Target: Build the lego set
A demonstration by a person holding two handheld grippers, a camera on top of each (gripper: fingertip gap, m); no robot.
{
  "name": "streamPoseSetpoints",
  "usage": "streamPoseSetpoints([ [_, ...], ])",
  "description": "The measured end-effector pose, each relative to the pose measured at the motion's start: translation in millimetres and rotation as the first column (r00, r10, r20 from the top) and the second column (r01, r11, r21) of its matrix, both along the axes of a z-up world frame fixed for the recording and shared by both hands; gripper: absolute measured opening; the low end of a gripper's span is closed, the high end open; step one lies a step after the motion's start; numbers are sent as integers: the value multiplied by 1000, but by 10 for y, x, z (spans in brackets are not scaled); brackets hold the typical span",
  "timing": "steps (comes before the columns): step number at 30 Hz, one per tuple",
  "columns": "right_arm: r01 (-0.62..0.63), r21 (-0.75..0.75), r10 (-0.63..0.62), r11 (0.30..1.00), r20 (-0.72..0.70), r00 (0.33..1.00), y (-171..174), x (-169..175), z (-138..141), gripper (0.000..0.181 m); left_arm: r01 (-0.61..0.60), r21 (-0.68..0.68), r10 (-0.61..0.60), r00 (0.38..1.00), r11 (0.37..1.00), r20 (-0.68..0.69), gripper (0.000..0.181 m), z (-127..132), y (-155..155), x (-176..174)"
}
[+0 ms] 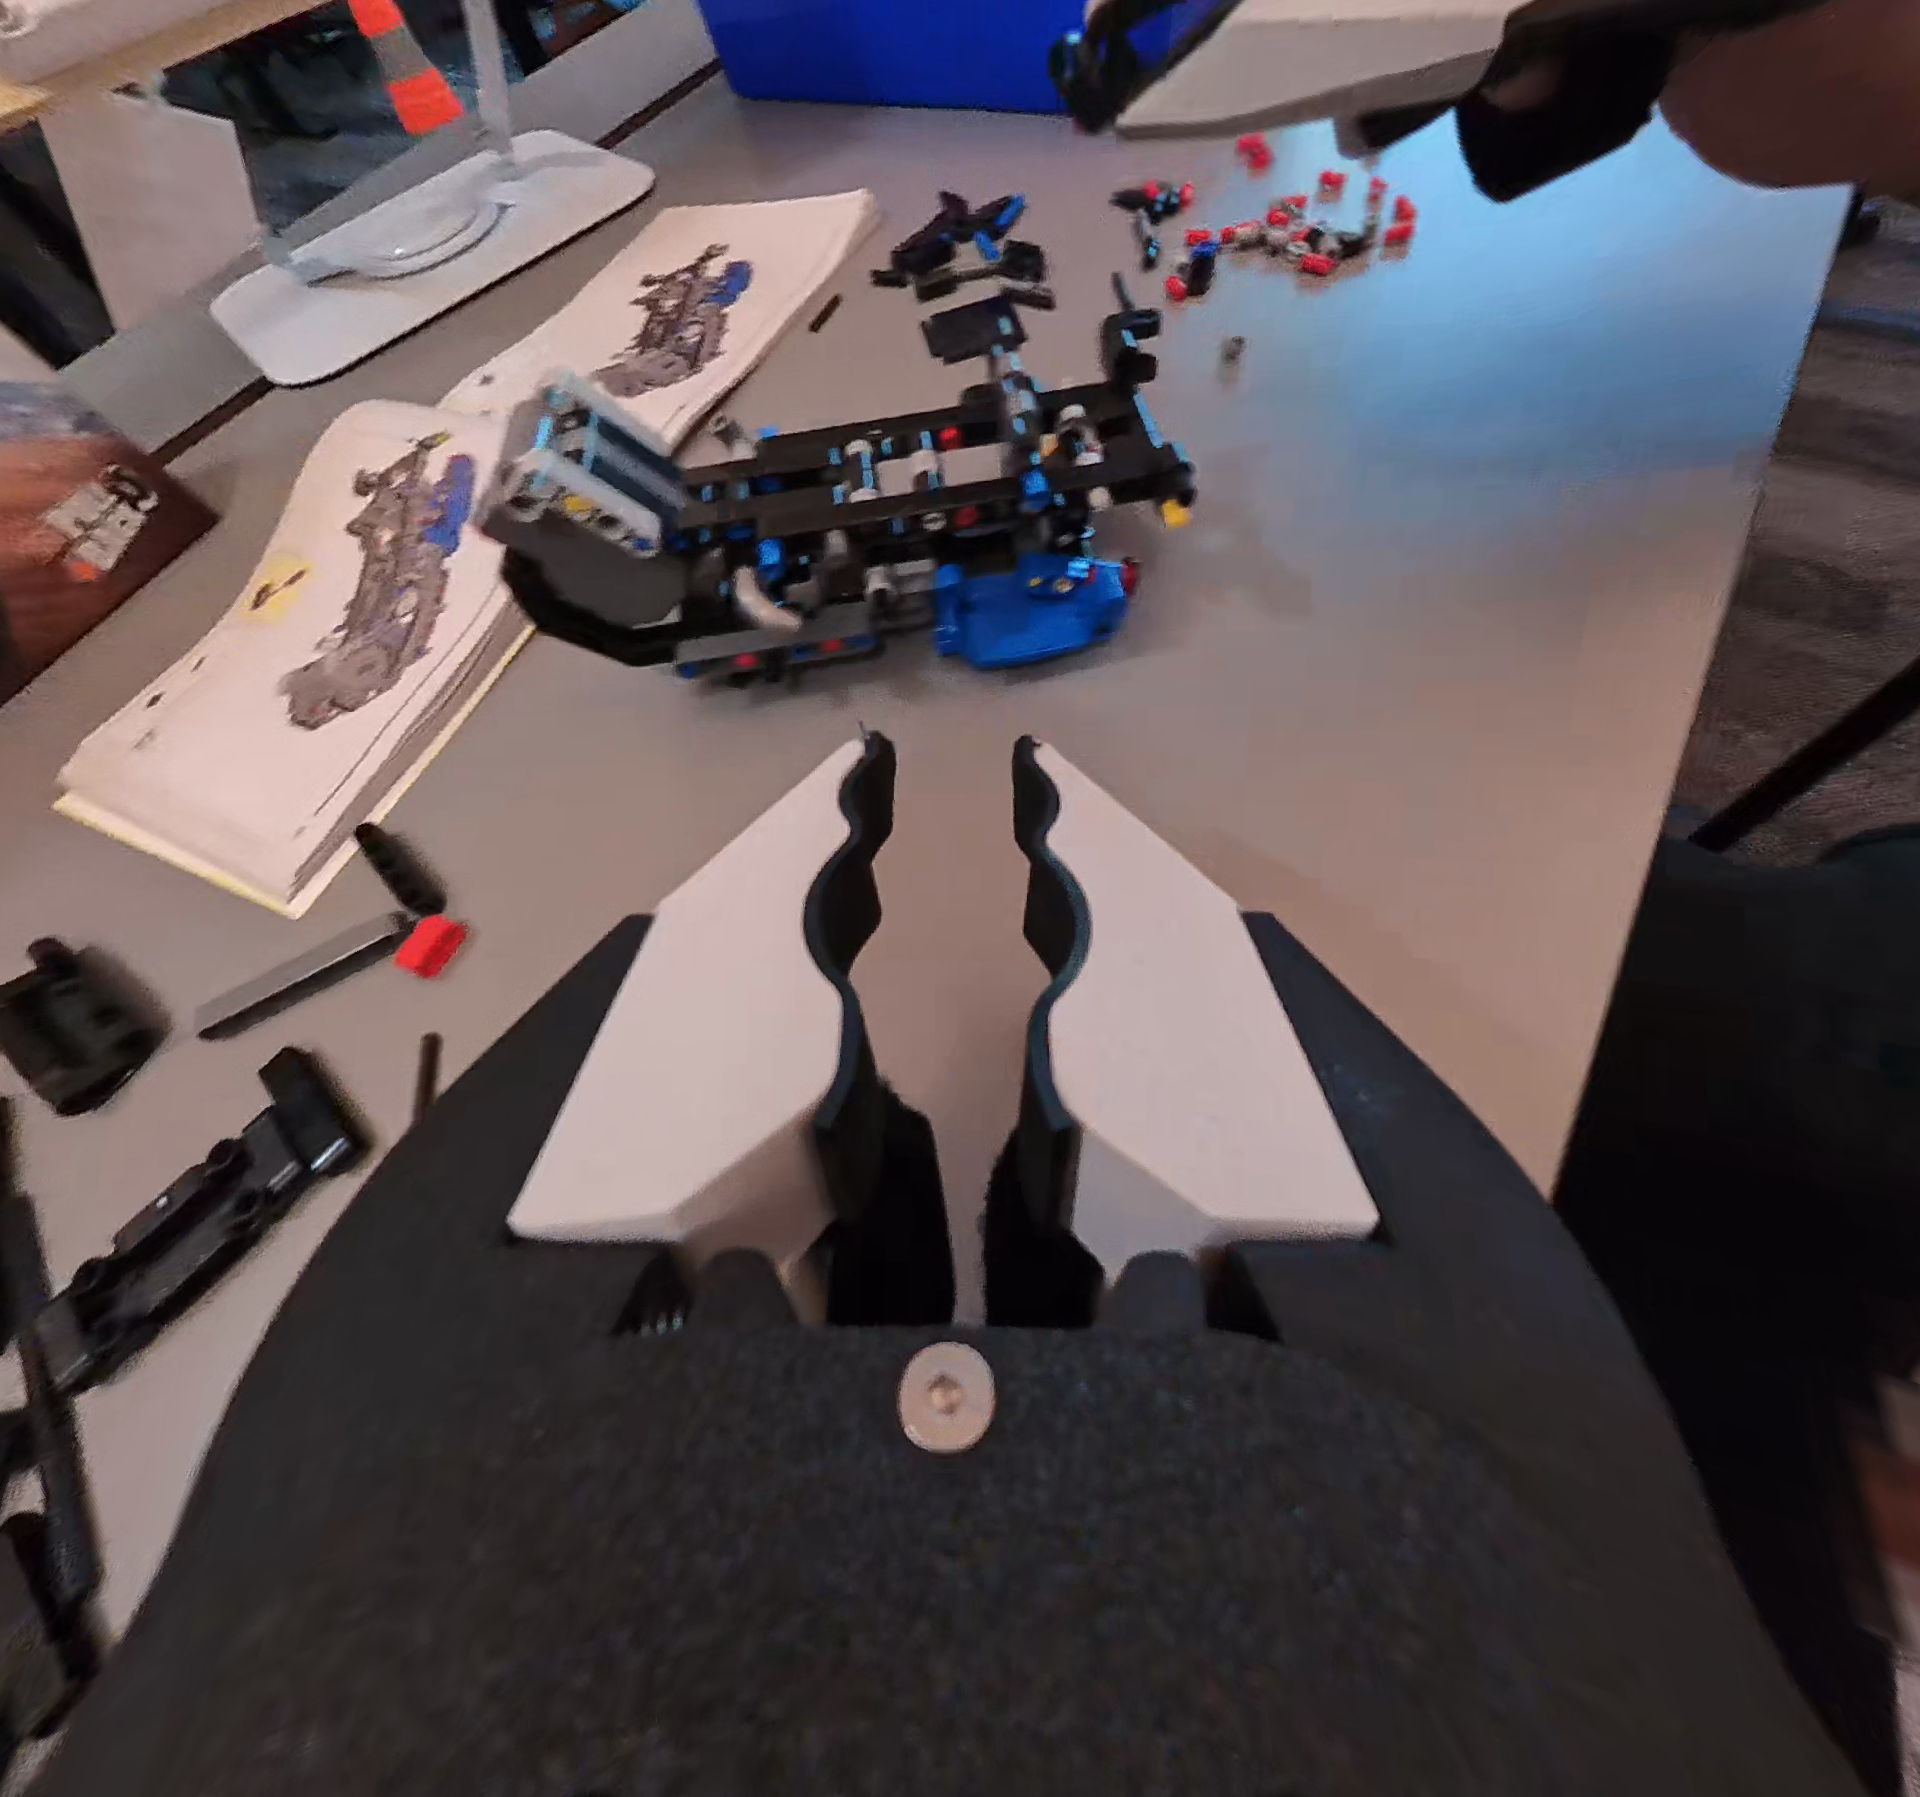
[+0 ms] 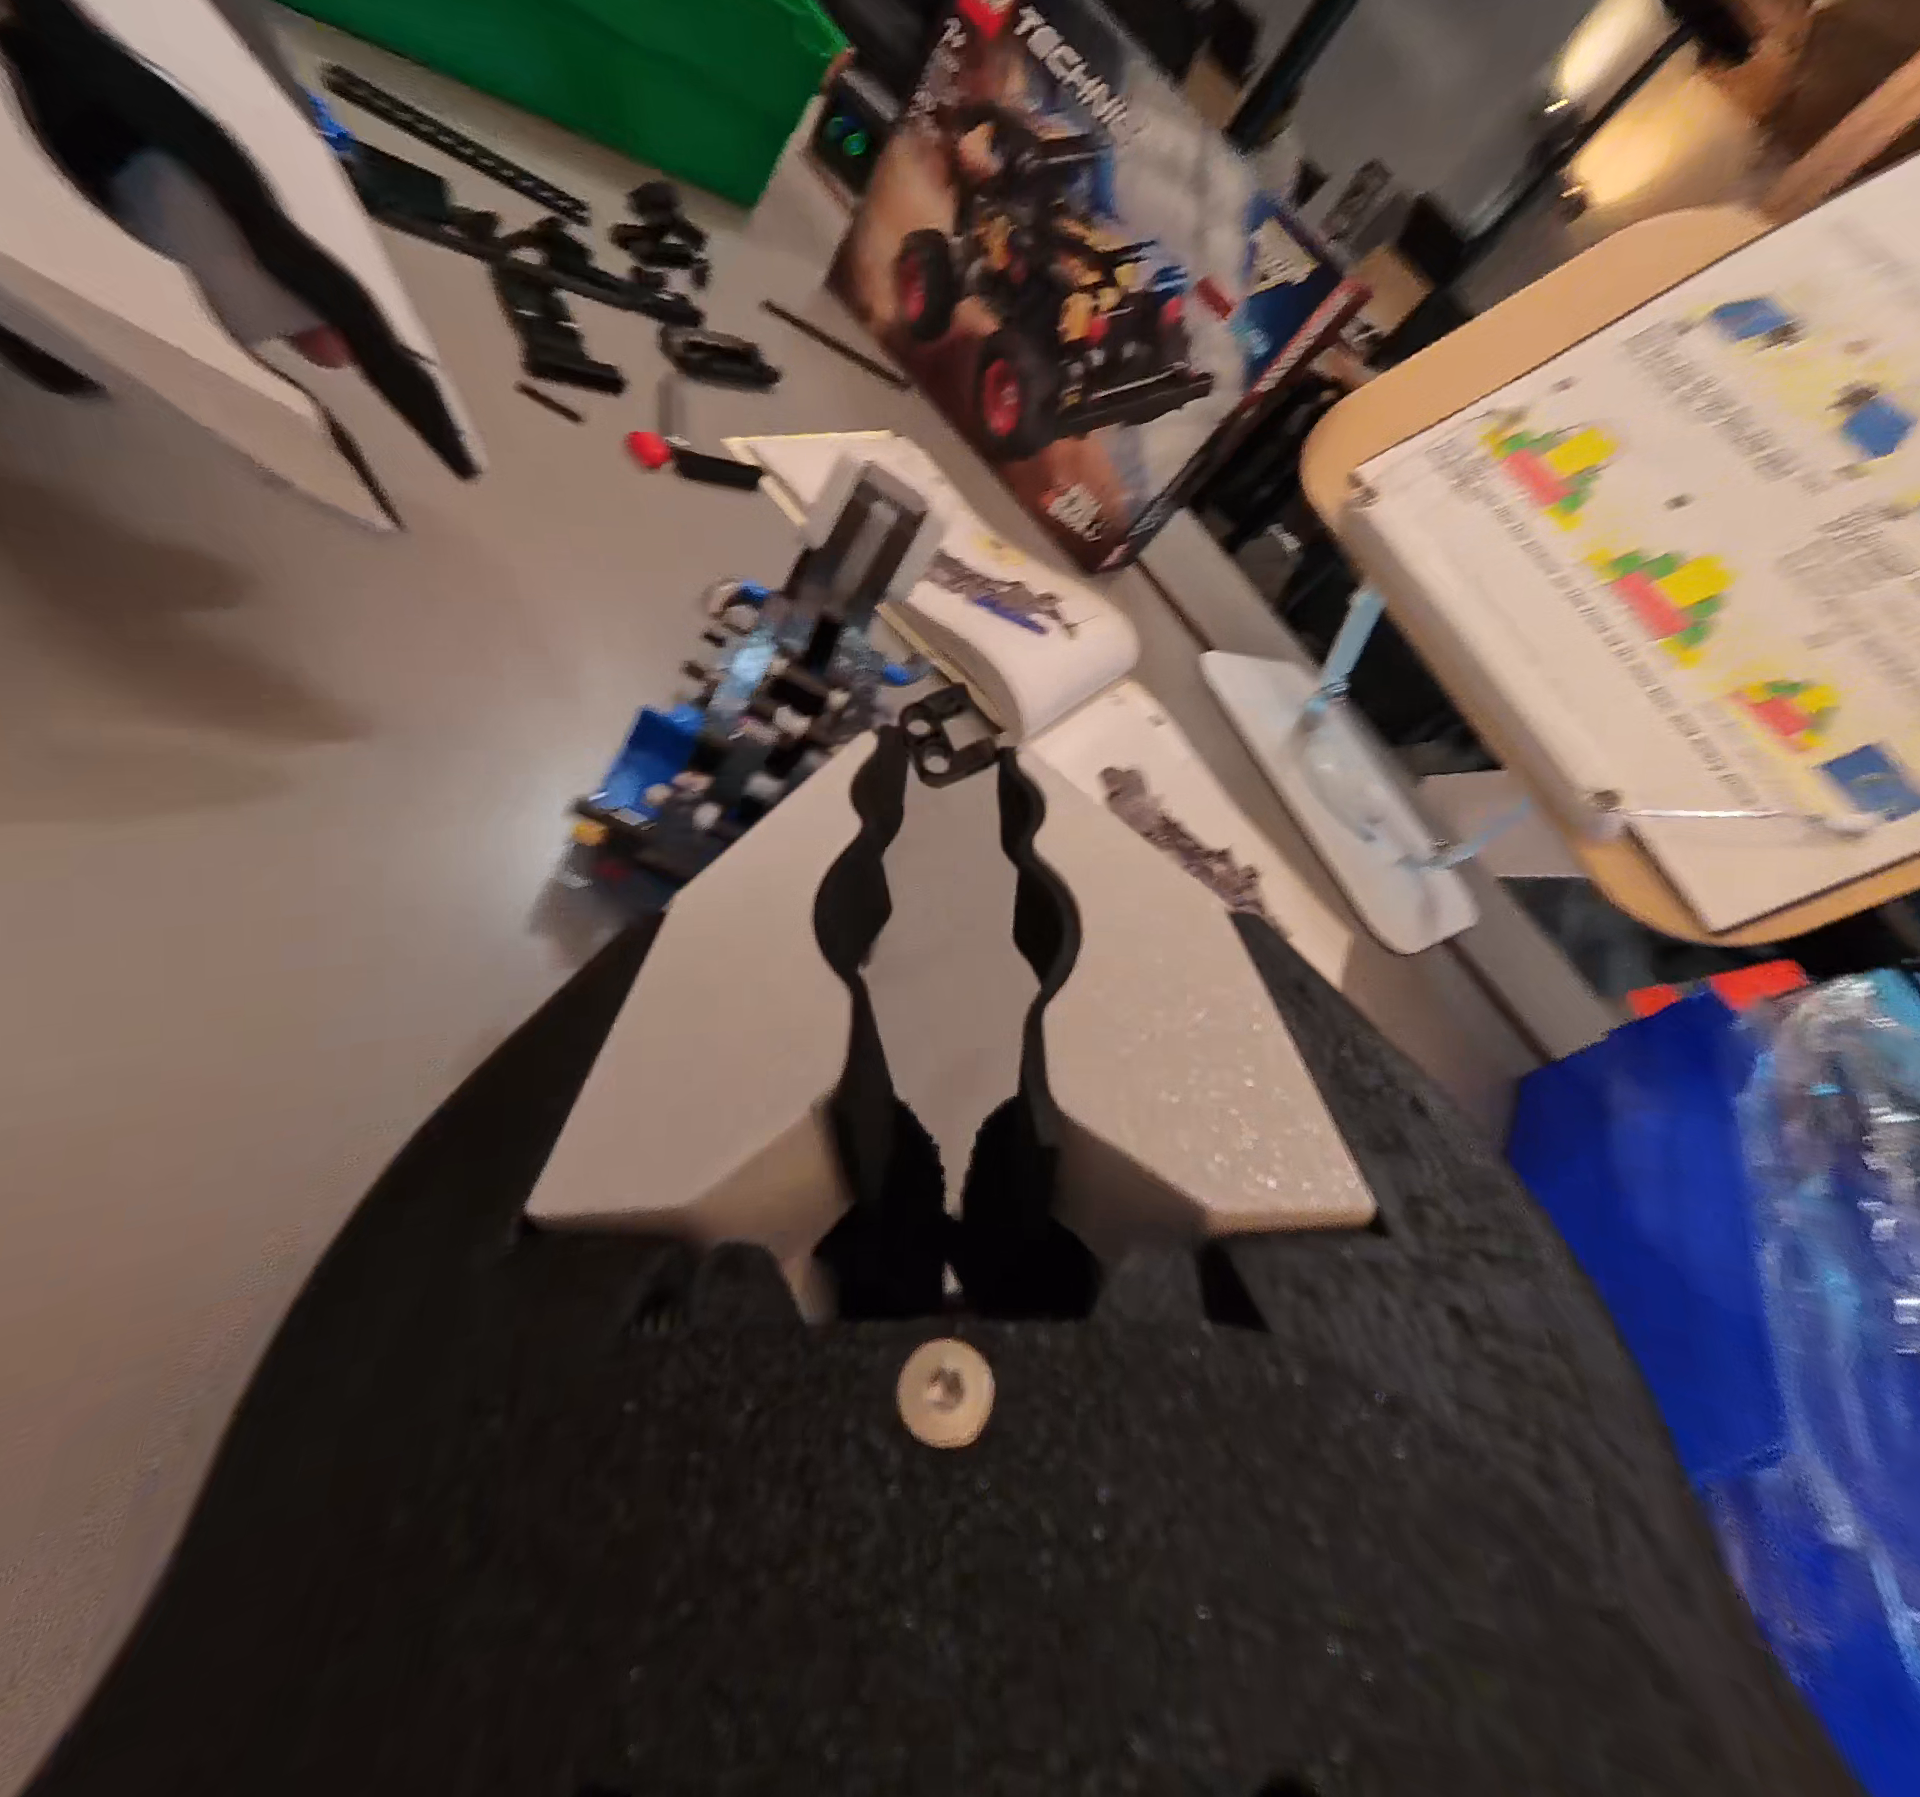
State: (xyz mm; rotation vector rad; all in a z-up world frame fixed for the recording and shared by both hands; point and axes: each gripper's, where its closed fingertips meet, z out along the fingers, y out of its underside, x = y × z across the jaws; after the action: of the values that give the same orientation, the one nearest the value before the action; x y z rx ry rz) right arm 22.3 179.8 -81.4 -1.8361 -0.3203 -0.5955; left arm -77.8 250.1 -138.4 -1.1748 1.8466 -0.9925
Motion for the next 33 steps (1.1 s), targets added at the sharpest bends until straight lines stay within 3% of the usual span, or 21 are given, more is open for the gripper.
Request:
streamPoseSetpoints([
  [1, 24, 9, -24, 1000, 39, 999, 64, 93, 34, 17, -10, -18, 10, 1000, 1000, 8, 21, 10, 63, 4],
  [5, 65, 45, -72, 997, 168, 983, 391, 545, 231, 18, -42, -77, 44, 999, 996, 22, 21, 2, 288, 15],
  [8, 24, -35, -21, 999, 70, 997, 707, 879, 111, 17, -35, -138, 41, 998, 990, 43, 21, 62, 354, 24],
  [11, 53, -97, -56, 994, -36, 998, 858, 1264, -57, 17, 36, -177, -26, 998, 983, 53, 23, 99, 294, -9],
  [14, -48, -76, 26, 996, -273, 962, 880, 1169, -176, 17, 165, -53, -161, 985, 985, 67, 31, 153, 292, 16],
  [16, -74, -79, 50, 994, -271, 961, 840, 1076, -232, 17, 283, 51, -283, 959, 958, 7, 43, 252, 310, 111],
  [19, 0, -92, -8, 996, -91, 996, 741, 1163, -265, 17, 438, 200, -437, 898, 876, -52, 58, 456, 415, 451],
  [21, 13, -66, -17, 998, -65, 998, 681, 1192, -225, 17, 541, 261, -516, 841, 800, -161, 72, 427, 539, 696],
  [26, 4, -12, -6, 1000, -201, 980, 601, 1249, -101, 17, 787, 87, -702, 589, 611, -400, 72, 157, 630, 921],
  [33, 7, -13, -10, 1000, -274, 962, 571, 1360, -133, 17, 869, 22, -751, 439, 494, -494, 59, -1, 591, 1073],
])
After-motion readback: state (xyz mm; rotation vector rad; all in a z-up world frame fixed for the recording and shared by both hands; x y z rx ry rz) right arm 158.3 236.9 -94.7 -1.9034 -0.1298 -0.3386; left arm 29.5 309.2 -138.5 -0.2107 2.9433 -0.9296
